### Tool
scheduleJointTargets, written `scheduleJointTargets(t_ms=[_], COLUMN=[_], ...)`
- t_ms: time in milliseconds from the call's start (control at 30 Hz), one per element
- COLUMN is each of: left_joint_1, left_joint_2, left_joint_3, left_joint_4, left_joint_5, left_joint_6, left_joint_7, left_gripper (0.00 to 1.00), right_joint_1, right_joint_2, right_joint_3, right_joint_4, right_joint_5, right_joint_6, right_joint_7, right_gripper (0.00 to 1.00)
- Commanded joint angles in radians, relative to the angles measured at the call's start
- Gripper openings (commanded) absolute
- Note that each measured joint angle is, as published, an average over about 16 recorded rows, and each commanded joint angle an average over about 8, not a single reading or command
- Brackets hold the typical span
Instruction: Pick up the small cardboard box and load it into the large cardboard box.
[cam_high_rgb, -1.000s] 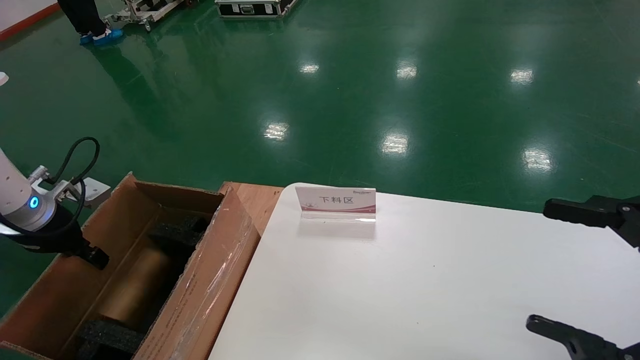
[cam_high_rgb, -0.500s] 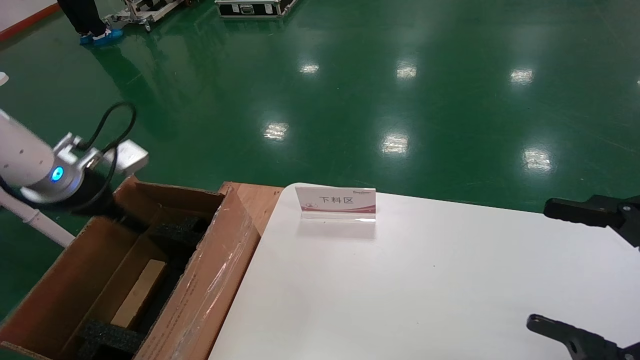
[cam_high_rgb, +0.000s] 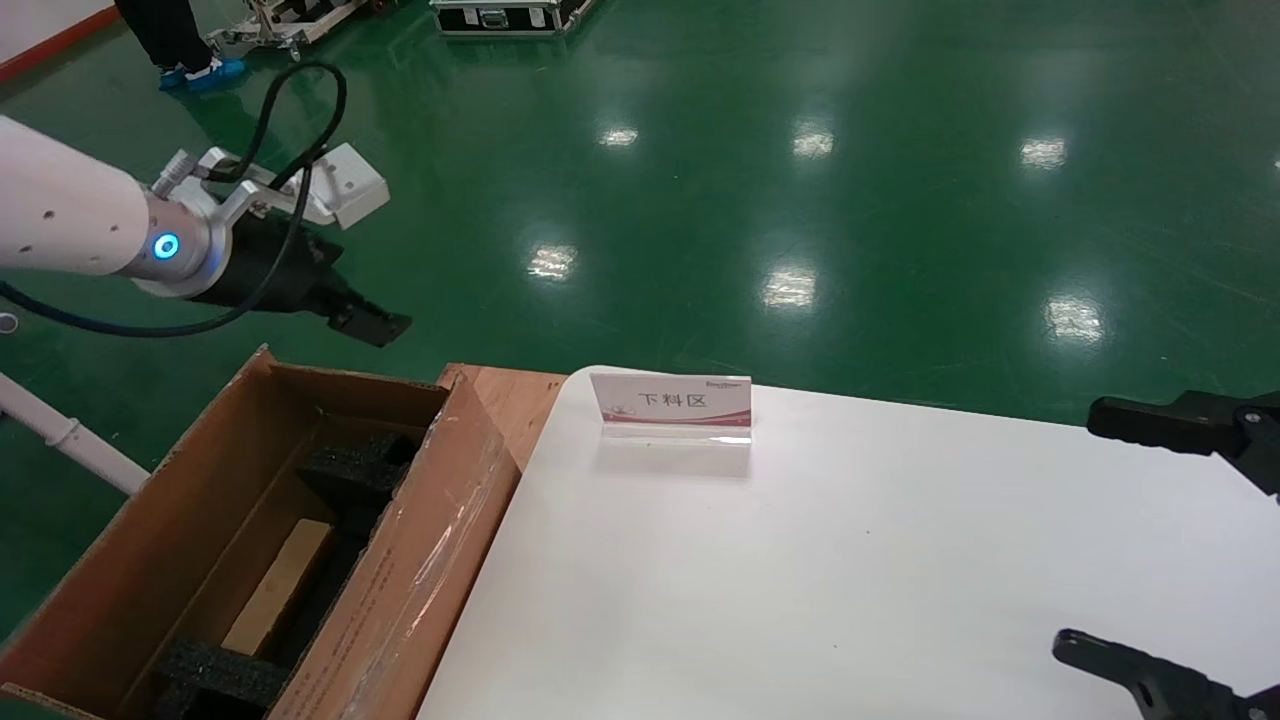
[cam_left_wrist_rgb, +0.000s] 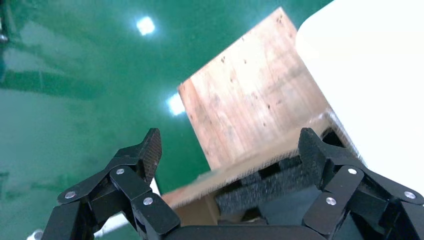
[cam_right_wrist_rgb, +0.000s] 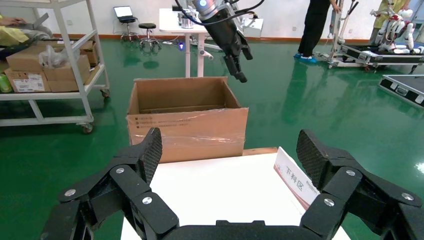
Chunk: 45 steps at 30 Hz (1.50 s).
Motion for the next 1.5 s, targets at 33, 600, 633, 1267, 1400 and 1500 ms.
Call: scheduleJointTargets(t_ms=[33,600,633,1267,1400,1500], left_joint_1=[-0.005,0.304,0.326,0.771,0.864,0.934], left_joint_2=[0.004,0.016,0.017,0.032,0.035,0.037], left_joint_3=[-0.002,-0.435,-0.467,-1.088,-1.219,-1.317], left_joint_4=[-0.003,0.013,0.015,0.039,0.044,0.048], left_joint_5=[0.002,-0.212,-0.228,-0.536,-0.601,-0.65], left_joint_6=[-0.012,0.14,0.152,0.376,0.423,0.459], left_joint_7=[0.004,0.284,0.304,0.703,0.788,0.851], left_gripper=[1.0,1.0,1.0,1.0,1.0,1.0], right_joint_1=[0.0,0.0,0.0,-0.001,-0.001,-0.001], right_joint_2=[0.0,0.0,0.0,-0.001,-0.002,-0.002], right_joint_3=[0.0,-0.001,-0.001,0.004,0.005,0.006], right_joint_4=[0.0,-0.001,-0.001,0.0,0.001,0.001], right_joint_5=[0.0,0.0,0.0,-0.003,-0.003,-0.004], right_joint_6=[0.0,0.0,0.0,-0.002,-0.002,-0.002], right_joint_7=[0.0,-0.001,-0.001,0.002,0.003,0.003], right_gripper=[1.0,1.0,1.0,1.0,1.0,1.0])
